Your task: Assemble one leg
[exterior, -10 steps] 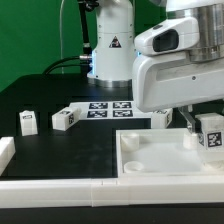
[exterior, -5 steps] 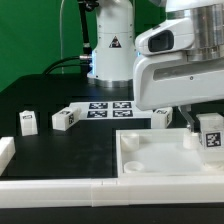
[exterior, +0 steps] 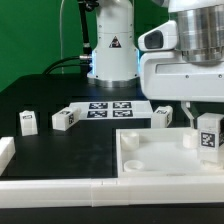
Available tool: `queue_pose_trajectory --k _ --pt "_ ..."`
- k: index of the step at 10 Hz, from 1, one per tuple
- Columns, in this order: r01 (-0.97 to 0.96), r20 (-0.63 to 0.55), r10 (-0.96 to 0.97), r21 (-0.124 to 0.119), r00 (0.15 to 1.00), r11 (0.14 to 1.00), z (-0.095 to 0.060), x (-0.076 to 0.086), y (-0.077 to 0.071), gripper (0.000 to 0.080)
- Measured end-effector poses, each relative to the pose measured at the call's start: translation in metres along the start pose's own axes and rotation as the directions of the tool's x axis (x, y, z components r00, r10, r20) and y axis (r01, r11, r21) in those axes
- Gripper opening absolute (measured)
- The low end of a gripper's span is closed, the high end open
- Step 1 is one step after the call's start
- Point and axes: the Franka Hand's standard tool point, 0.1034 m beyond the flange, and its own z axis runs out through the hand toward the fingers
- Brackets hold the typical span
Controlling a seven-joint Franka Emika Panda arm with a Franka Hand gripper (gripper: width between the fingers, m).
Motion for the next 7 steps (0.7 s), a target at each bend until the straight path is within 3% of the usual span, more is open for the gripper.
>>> queue_pose_trajectory --k 3,4,5,6,7 --pt "-0.310 -0.005 0.310 0.011 0.951 0.951 0.0003 -0.0004 -0.0025 0.0291" --pt "-0.317 -0.001 0.317 0.013 0.948 0.948 0.0007 -0.0011 -0.0026 0.0372" --pt "-0.281 -0.001 0.281 0.012 0.960 0.960 0.0009 -0.0015 -0.0027 0.0372" --pt "-0.254 0.000 0.254 0.012 0.967 0.967 0.0011 -0.0018 -0.0027 0.0531" --pt "-0.217 0.001 0.217 0.014 0.976 0.976 0.0019 -0.0020 -0.0027 0.0623"
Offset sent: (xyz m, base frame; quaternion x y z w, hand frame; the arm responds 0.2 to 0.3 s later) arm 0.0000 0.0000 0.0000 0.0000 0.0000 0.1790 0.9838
